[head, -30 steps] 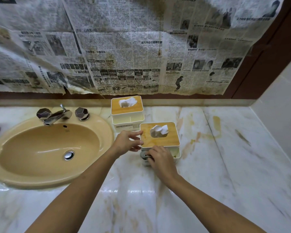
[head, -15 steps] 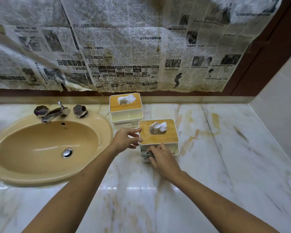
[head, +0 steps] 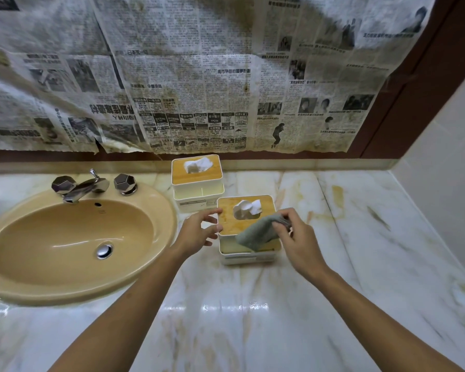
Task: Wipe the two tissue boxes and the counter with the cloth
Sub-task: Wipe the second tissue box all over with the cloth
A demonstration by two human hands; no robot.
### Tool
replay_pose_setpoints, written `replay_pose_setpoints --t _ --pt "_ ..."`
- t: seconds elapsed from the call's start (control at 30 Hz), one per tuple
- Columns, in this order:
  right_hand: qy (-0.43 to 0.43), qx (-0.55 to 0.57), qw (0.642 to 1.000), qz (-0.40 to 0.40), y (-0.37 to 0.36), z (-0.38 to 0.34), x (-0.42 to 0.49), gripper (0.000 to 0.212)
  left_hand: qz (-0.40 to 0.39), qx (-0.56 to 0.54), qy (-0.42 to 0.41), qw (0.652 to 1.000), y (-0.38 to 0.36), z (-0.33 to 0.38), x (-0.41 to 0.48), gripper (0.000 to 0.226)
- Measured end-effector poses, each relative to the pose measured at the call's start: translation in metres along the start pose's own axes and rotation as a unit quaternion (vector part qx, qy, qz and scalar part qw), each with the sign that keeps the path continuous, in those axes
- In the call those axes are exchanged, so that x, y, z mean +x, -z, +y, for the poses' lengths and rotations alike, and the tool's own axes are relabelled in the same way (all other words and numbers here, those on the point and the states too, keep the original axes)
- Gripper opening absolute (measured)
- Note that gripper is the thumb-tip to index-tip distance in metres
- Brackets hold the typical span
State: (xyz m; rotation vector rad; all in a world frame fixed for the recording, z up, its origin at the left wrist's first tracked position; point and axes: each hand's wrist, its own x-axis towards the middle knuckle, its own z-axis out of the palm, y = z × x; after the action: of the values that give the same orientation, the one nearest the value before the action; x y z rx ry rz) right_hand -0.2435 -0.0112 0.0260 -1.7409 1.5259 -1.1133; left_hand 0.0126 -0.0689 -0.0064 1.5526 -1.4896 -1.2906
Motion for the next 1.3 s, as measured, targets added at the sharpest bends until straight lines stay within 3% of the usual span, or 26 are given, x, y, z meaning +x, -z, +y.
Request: replay_pose_setpoints --t 0.2,0.4,0.53,0.63,0.77,0.93,1.17,1.3 --pt "0.036 -0.11 0.993 -0.011 0.023 0.005 0.011 0.018 0.029 0.025 0.011 0.999 -0.007 0.001 -0.001 0.054" --pt "0.051 -0.211 0.971 -0.099 -0.005 0.026 -0.01 0.019 0.045 0.107 0.021 0.993 -0.023 -0.002 0.001 0.123" --pt "0.049 -0.259 0.955 -0.138 -0.02 0.036 -0.018 0.022 0.05 0.151 0.006 0.987 -0.032 -0.006 0.004 0.113" --pt "0.005 -0.199 0.976 -0.09 -0.02 0.026 -0.003 0.014 0.055 0.158 0.009 0.986 -0.034 -0.008 0.005 0.108" --pt "0.019 -0.148 0.989 -0.026 -0.024 0.018 0.003 0.015 0.062 0.164 -0.004 0.985 -0.035 -0.008 0.005 0.097" --pt "0.005 -0.226 0.972 -0.062 -0.037 0.037 -0.007 0.008 0.071 0.168 -0.014 0.983 -0.036 -0.009 0.002 0.085" --pt "-0.013 -0.085 0.996 0.024 -0.032 0.022 0.004 0.017 0.071 0.131 0.004 0.989 -0.035 -0.007 0.004 0.085" --pt "-0.007 -0.09 0.996 -0.004 -0.033 0.029 -0.001 0.019 0.067 0.092 0.029 0.993 -0.034 -0.001 0.006 0.085"
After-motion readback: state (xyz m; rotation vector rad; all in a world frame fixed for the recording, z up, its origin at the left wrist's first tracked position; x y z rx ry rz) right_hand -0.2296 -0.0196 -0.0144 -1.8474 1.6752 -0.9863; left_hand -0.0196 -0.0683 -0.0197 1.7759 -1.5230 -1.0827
